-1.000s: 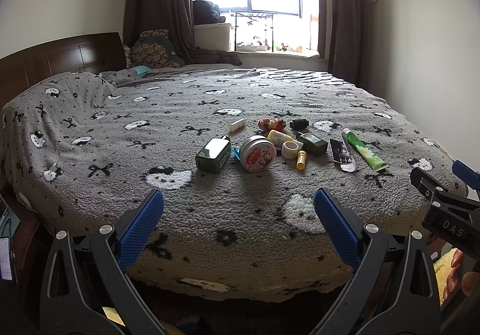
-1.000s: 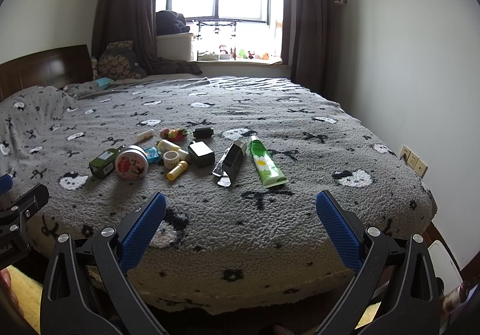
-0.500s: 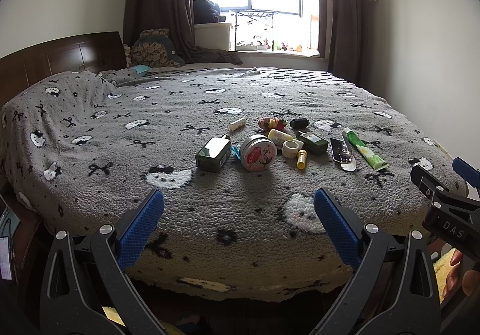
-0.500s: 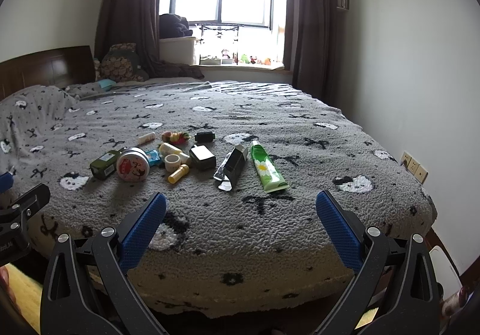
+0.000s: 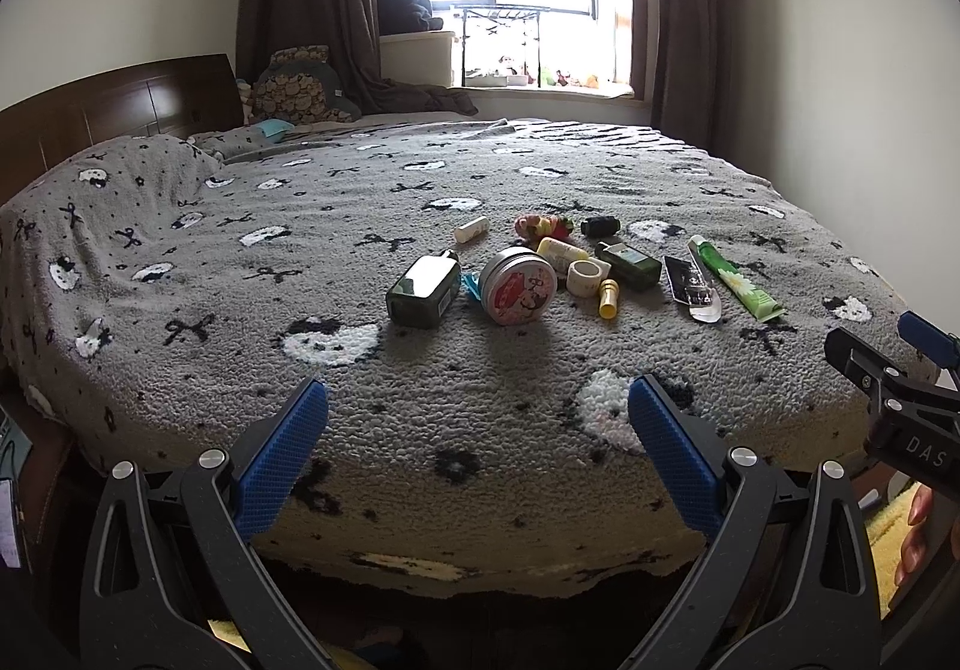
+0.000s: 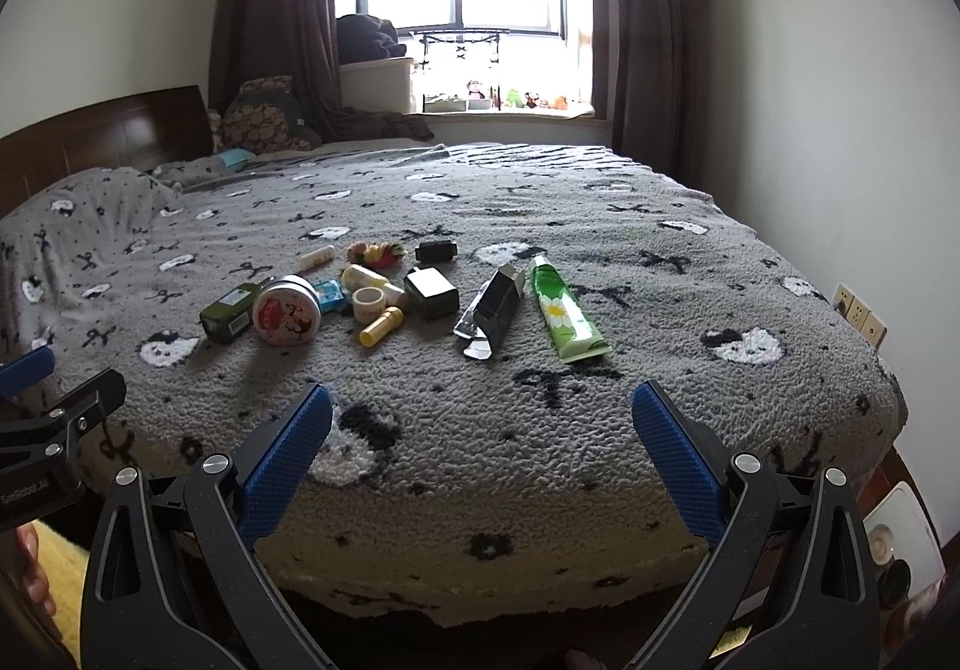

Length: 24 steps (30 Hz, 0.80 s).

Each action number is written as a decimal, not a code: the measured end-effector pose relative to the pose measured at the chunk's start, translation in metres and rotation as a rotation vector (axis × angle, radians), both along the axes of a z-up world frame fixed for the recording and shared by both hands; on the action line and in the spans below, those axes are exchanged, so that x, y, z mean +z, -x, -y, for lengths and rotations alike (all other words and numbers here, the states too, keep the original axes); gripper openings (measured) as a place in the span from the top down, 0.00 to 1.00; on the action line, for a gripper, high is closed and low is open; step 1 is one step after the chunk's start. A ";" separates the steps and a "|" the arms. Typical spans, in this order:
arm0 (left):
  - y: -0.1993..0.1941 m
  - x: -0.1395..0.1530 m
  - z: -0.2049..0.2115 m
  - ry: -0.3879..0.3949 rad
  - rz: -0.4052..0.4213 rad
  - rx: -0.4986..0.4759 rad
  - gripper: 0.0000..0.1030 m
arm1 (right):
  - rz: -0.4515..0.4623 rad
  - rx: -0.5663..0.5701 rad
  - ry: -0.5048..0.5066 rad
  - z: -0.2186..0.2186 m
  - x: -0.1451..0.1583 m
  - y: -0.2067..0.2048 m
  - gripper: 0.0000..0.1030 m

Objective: Collect trash
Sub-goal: 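Grasp the black carton with the right tool while the left tool grasps the silver tin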

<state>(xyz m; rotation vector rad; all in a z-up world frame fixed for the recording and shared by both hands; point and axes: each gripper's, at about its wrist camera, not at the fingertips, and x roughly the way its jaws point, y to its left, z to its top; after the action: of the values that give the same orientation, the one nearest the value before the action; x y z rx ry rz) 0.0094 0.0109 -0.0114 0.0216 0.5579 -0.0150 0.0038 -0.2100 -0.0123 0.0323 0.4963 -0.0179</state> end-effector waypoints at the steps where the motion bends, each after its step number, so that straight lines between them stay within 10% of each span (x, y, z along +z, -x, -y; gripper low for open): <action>1: -0.003 -0.002 -0.001 0.000 -0.007 0.003 0.08 | -0.008 -0.001 0.000 0.002 -0.003 -0.002 0.03; 24: -0.125 -0.045 0.006 0.007 -0.192 -0.032 0.15 | -0.161 0.022 -0.118 0.023 -0.042 -0.123 0.03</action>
<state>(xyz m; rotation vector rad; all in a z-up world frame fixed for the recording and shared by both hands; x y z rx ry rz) 0.1343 0.0053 -0.0563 0.0224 0.7496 -0.0505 0.1269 -0.2334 -0.0544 0.1419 0.6581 0.0307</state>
